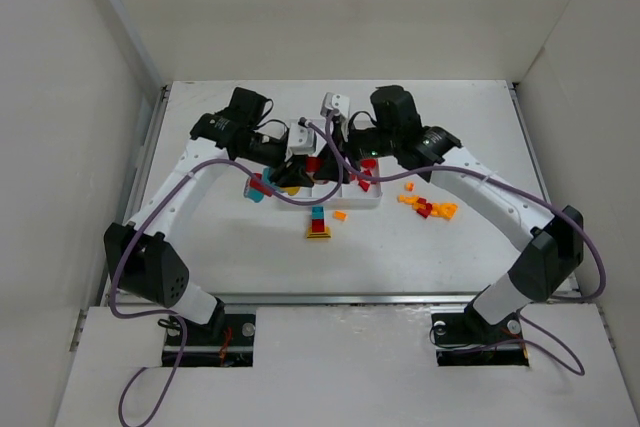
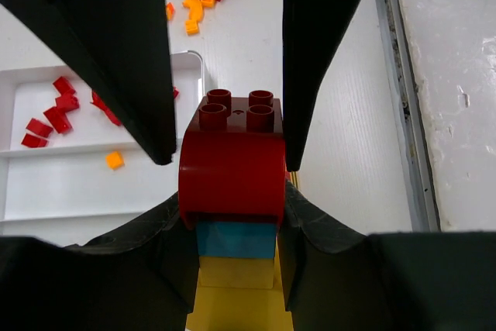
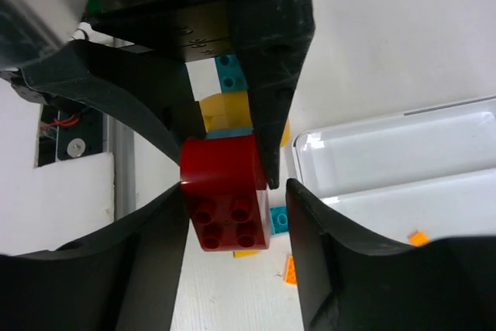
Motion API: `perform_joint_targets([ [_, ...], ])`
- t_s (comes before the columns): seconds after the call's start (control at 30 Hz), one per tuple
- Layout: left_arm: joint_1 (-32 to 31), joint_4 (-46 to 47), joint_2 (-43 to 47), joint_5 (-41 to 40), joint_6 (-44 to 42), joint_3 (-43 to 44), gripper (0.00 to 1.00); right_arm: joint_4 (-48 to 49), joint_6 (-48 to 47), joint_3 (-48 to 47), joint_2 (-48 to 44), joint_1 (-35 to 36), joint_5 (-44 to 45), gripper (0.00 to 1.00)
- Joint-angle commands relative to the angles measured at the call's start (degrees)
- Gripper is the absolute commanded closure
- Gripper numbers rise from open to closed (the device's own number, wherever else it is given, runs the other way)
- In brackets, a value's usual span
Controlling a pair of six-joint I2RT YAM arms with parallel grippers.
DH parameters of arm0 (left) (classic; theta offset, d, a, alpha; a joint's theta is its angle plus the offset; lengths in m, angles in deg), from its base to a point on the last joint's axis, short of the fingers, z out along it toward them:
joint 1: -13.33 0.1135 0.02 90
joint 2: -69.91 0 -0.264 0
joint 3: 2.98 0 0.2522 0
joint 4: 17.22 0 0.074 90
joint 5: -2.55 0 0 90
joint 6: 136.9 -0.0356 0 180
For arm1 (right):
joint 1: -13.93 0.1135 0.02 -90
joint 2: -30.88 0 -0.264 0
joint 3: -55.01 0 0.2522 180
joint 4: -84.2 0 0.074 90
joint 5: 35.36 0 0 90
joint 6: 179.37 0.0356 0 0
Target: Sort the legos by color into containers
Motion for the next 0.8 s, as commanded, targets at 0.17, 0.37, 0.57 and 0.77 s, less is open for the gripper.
perform_joint_targets([
  [0.17,-0.1,0.2,3.2,4.0,2.1,2.3,1.00,2.3,1.7,0.3,1.3,0.5,6.2,0.69],
  [0.37,-0.1,3.5,3.8,1.9,7.5,0.8,1.00,3.7,5.4,2.1,0.2,-1.4,7.2,1.00],
  [0.57,-0.1,6.9,5.7,-7.1,12.4,-4.8,1.00,8.7,10.3,12.4,-7.4,-11.6,10.6,1.00],
  [0.77,-0.1,12.3,6.2,-9.6,16.6,-8.0,1.00,11.0,13.1,15.0,-11.4,-16.2,14.1,1.00],
])
